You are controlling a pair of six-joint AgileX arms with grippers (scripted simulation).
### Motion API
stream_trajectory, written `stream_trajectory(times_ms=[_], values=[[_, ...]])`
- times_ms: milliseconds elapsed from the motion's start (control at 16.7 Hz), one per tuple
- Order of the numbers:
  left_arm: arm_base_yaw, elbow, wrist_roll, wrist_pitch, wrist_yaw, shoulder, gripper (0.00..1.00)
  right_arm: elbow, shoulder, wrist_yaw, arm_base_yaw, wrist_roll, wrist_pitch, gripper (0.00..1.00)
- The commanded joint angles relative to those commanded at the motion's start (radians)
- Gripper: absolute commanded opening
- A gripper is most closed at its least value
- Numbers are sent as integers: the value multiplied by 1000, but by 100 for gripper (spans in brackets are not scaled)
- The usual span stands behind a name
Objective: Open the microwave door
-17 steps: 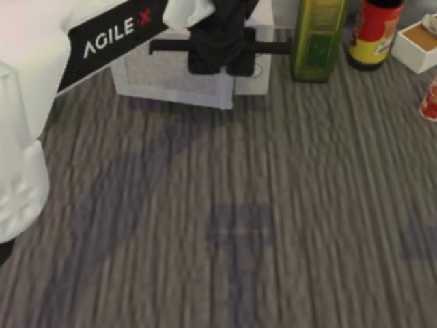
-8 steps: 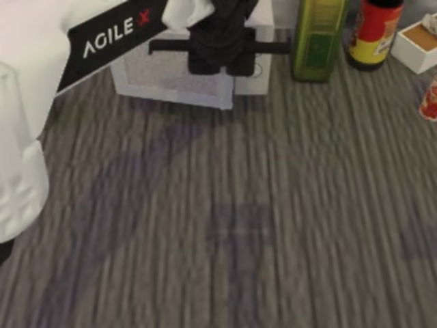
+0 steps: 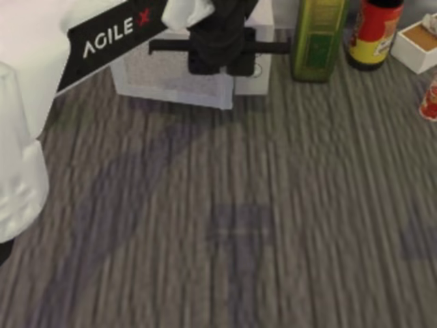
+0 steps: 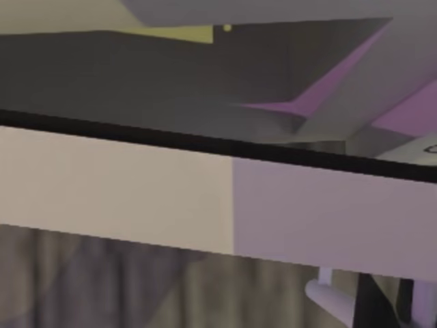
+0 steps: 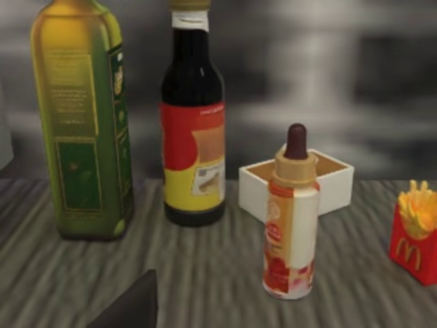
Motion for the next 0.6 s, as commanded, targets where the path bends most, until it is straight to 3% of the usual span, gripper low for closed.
stream_trajectory(times_ms=[600], values=[[10,-162,95,85,47,-100,0,0,0,0,0,0,0,100]])
